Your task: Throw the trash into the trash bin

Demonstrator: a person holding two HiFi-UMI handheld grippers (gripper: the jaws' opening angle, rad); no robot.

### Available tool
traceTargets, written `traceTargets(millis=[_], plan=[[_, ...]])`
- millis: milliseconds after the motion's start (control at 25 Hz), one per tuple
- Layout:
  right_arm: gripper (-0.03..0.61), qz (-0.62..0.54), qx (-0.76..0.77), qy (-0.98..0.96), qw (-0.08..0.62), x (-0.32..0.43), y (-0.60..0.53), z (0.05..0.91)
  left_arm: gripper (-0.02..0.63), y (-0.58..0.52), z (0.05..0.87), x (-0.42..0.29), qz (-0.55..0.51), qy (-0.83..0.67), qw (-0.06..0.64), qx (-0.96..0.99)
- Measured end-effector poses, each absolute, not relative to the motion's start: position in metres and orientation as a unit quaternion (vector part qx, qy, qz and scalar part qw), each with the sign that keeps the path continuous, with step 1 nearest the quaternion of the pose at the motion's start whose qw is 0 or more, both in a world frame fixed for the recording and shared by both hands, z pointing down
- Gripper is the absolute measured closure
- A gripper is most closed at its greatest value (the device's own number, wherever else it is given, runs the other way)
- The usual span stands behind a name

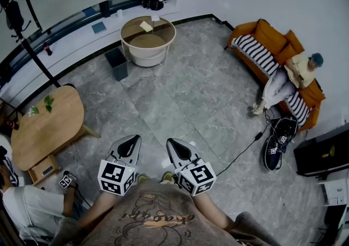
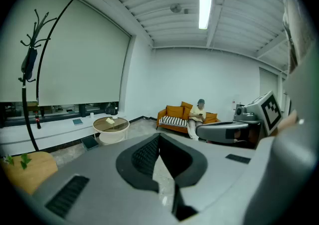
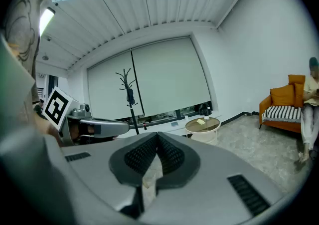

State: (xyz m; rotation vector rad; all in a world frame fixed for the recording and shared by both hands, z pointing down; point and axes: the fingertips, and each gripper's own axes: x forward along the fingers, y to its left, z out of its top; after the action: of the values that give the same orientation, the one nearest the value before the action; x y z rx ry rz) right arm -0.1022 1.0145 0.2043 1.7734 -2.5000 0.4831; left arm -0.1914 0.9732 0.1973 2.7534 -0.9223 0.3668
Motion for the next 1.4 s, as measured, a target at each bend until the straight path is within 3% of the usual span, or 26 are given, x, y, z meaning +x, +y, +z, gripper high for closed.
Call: traceTargets(millis=[720,1400], plan=[[0.56,0.15,0.586,-0.796,0.001,-0.139,0.987,0.219,0.595,0.937,0.215,-0.243,0.112,-0.317,0.115,0.935],[0.56,0.156,0.589,-0.793,-0.009,-0.119,0.913,0.233,0.595,0.862,0.227,-0.215,0.11,-0.307,0.119,0.938]])
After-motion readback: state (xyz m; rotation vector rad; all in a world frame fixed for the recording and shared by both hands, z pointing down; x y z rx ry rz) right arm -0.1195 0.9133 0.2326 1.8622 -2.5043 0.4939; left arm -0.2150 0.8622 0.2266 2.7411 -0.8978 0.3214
